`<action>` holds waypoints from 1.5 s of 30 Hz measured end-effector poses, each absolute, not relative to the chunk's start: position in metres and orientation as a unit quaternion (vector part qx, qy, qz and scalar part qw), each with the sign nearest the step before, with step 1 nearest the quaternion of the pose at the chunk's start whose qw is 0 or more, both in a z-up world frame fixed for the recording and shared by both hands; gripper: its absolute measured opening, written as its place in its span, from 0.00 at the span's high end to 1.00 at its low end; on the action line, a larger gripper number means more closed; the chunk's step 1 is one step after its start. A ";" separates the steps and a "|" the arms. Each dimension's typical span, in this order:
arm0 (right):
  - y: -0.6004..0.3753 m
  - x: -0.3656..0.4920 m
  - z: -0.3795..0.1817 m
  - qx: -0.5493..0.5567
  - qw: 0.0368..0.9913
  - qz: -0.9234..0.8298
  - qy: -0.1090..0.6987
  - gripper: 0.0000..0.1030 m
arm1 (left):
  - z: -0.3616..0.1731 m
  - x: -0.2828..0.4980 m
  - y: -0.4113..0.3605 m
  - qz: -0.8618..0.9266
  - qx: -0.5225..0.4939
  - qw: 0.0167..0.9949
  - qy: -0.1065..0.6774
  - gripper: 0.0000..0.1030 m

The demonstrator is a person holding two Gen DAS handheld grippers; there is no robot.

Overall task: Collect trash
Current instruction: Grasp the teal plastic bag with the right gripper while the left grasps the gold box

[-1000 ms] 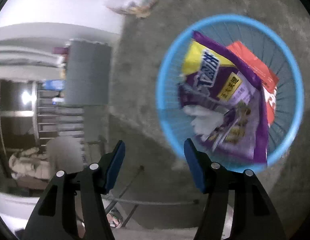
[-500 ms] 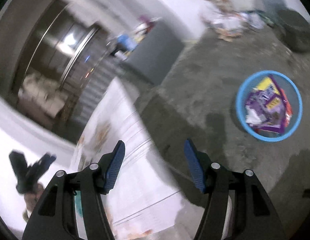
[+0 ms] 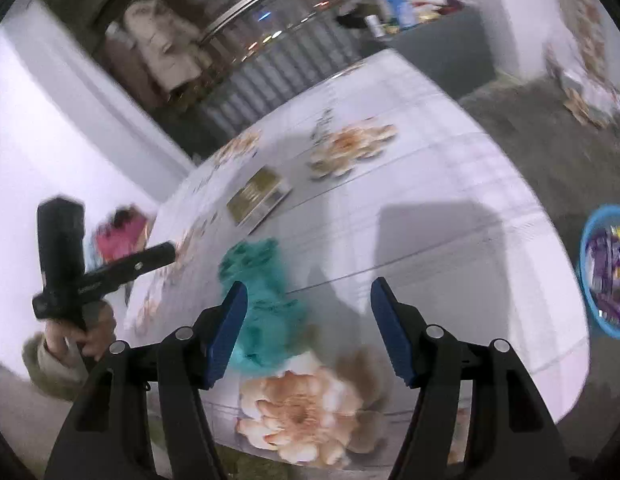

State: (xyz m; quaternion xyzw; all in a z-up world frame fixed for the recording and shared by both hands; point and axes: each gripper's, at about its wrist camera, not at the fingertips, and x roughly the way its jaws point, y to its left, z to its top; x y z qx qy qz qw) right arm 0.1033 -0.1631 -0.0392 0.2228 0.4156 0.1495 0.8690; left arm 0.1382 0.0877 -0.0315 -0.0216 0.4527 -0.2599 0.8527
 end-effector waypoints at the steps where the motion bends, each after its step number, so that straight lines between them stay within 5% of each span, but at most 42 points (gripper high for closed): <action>1: -0.157 0.105 -0.038 0.211 0.870 0.157 0.417 0.38 | -0.033 0.140 0.089 -0.260 -0.024 0.853 0.452 0.44; 11: -0.098 0.127 -0.046 0.108 0.851 0.196 0.476 0.33 | -0.030 0.179 0.075 -0.271 -0.016 0.862 0.428 0.45; 14: -0.096 0.128 -0.054 0.096 0.844 0.188 0.493 0.42 | -0.032 0.192 0.069 -0.270 -0.012 0.864 0.425 0.45; 18: -0.112 0.123 -0.050 0.106 0.851 0.169 0.485 0.45 | -0.035 0.206 0.061 -0.269 -0.009 0.862 0.430 0.44; 28: -0.189 0.120 -0.063 0.247 0.849 0.096 0.457 0.45 | -0.067 0.243 0.024 -0.259 0.060 0.851 0.452 0.25; 45: -0.193 0.121 -0.069 0.278 0.848 0.099 0.440 0.44 | -0.077 0.240 0.001 -0.250 0.107 0.843 0.464 0.31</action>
